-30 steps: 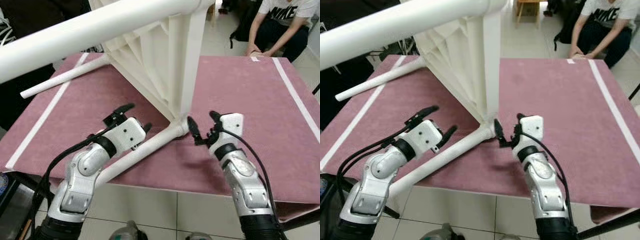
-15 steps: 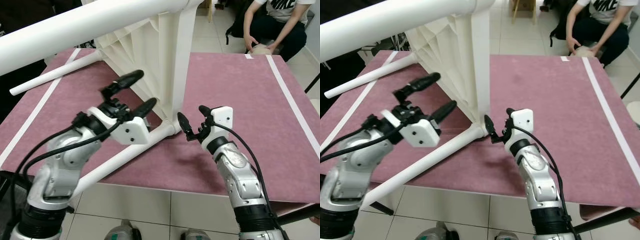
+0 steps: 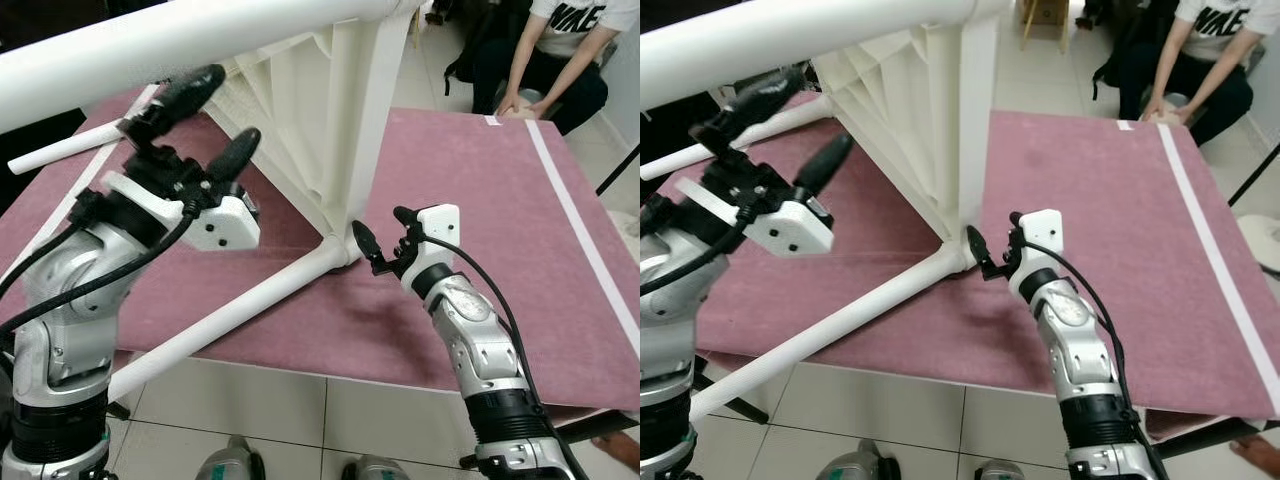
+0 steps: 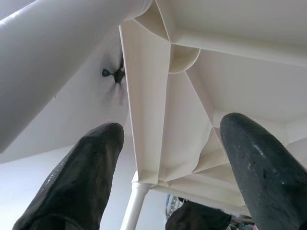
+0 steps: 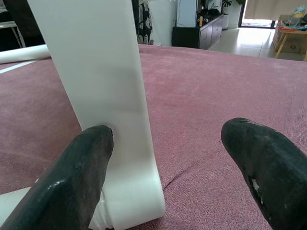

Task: Building children table

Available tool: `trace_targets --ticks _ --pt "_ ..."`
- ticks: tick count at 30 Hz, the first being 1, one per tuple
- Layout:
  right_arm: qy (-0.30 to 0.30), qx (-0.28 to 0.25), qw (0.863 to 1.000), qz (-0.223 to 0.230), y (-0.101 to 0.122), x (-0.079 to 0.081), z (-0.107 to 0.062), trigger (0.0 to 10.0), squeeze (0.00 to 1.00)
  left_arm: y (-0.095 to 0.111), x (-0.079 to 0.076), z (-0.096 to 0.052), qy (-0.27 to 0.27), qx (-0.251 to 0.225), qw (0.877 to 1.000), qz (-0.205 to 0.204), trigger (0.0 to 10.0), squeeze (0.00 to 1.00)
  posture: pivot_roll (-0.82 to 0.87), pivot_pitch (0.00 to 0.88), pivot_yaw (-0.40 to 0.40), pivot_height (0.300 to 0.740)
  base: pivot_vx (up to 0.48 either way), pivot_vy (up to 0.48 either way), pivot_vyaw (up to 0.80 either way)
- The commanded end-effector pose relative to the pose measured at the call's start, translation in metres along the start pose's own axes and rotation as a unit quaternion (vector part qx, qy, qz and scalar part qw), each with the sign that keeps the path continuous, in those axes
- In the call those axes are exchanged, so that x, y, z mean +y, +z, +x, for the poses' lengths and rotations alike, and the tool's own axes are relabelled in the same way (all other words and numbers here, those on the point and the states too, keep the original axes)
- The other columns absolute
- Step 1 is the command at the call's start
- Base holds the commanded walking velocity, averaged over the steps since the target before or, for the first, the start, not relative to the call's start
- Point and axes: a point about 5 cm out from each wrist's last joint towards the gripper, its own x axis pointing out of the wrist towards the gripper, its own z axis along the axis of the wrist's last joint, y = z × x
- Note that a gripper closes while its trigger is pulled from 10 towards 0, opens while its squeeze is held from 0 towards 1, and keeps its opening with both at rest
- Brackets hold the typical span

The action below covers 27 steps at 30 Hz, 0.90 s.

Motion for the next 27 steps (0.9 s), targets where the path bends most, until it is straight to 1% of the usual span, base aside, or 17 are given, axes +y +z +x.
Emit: trace_targets --ticks 1,2,3,5,6,8,9,10,11,14,15,16,18,21,22,24,27 --pt "0.010 -0.003 1.000 0.003 0.000 0.002 0.007 10.0 0.00 0.008 0.023 -0.006 0.262 -0.032 0.964 0.008 10.0 0.00 0.10 0.000 -0.023 0.740 0.000 0.000 0.00" --pt "0.010 -0.003 1.000 0.003 0.000 0.002 0.007 10.0 0.00 0.008 0.023 -0.006 0.262 -0.032 0.964 0.008 10.0 0.00 0.10 0.000 -0.023 0.740 0.000 0.000 0.00" --pt "0.012 -0.002 1.000 0.003 0.000 0.002 0.008 10.0 0.00 0.010 0.020 -0.005 0.256 -0.043 0.966 0.005 10.0 0.00 0.10 0.000 -0.023 0.740 0.000 0.000 0.00" --pt "0.012 -0.002 1.000 0.003 0.000 0.002 0.008 10.0 0.00 0.010 0.020 -0.005 0.256 -0.043 0.966 0.005 10.0 0.00 0.10 0.000 -0.023 0.740 0.000 0.000 0.00" --pt "0.013 -0.002 1.000 0.002 0.000 0.001 0.011 10.0 0.00 0.013 0.019 -0.002 0.256 -0.055 0.965 0.002 10.0 0.00 0.11 0.000 -0.028 0.740 0.000 0.000 0.00" --pt "0.013 -0.002 1.000 0.002 0.000 0.001 0.011 10.0 0.00 0.013 0.019 -0.002 0.256 -0.055 0.965 0.002 10.0 0.00 0.11 0.000 -0.028 0.740 0.000 0.000 0.00" --pt "0.014 -0.003 1.000 -0.001 0.002 0.000 0.014 10.0 0.00 0.013 0.018 0.000 0.256 -0.062 0.965 0.000 10.0 0.00 0.11 0.000 -0.024 0.740 0.000 0.000 0.00" --pt "0.014 -0.003 1.000 -0.001 0.002 0.000 0.014 10.0 0.00 0.013 0.018 0.000 0.256 -0.062 0.965 0.000 10.0 0.00 0.11 0.000 -0.024 0.740 0.000 0.000 0.00" --pt "0.010 -0.005 1.000 -0.004 0.003 -0.004 0.016 10.0 0.00 0.011 0.017 0.002 0.254 -0.064 0.965 -0.001 10.0 0.00 0.10 0.000 -0.020 0.740 0.000 0.000 0.00" --pt "0.010 -0.005 1.000 -0.004 0.003 -0.004 0.016 10.0 0.00 0.011 0.017 0.002 0.254 -0.064 0.965 -0.001 10.0 0.00 0.10 0.000 -0.020 0.740 0.000 0.000 0.00" --pt "0.007 -0.007 1.000 -0.007 0.004 -0.007 0.018 10.0 0.00 0.009 0.016 0.002 0.253 -0.064 0.965 0.000 10.0 0.00 0.11 0.000 -0.023 0.740 0.000 0.000 0.00" --pt "0.002 -0.008 1.000 -0.008 0.006 -0.012 0.021 10.0 0.00 0.007 0.017 0.002 0.254 -0.062 0.965 0.005 10.0 0.00 0.12 0.000 -0.041 0.740 0.000 0.000 0.00" --pt "-0.001 -0.008 1.000 -0.009 0.007 -0.015 0.023 10.0 0.00 0.006 0.018 0.002 0.257 -0.062 0.964 0.010 10.0 0.00 0.12 0.000 -0.052 0.740 0.000 0.000 0.00" --pt "0.000 -0.007 1.000 -0.011 0.008 -0.017 0.026 10.0 0.00 0.006 0.020 0.002 0.261 -0.061 0.963 0.014 10.0 0.00 0.13 0.000 -0.061 0.740 0.000 0.000 0.00" --pt "0.004 -0.007 1.000 -0.016 0.009 -0.020 0.029 10.0 0.00 0.007 0.021 0.002 0.266 -0.060 0.962 0.019 10.0 0.00 0.14 0.000 -0.072 0.740 0.000 0.000 0.00" --pt "0.004 -0.007 1.000 -0.016 0.009 -0.020 0.029 10.0 0.00 0.007 0.021 0.002 0.266 -0.060 0.962 0.019 10.0 0.00 0.14 0.000 -0.072 0.740 0.000 0.000 0.00" --pt "0.010 -0.004 1.000 -0.025 0.011 -0.024 0.036 10.0 0.00 0.007 0.022 0.002 0.273 -0.060 0.960 0.025 10.0 0.00 0.15 0.000 -0.088 0.740 0.000 0.000 0.00"
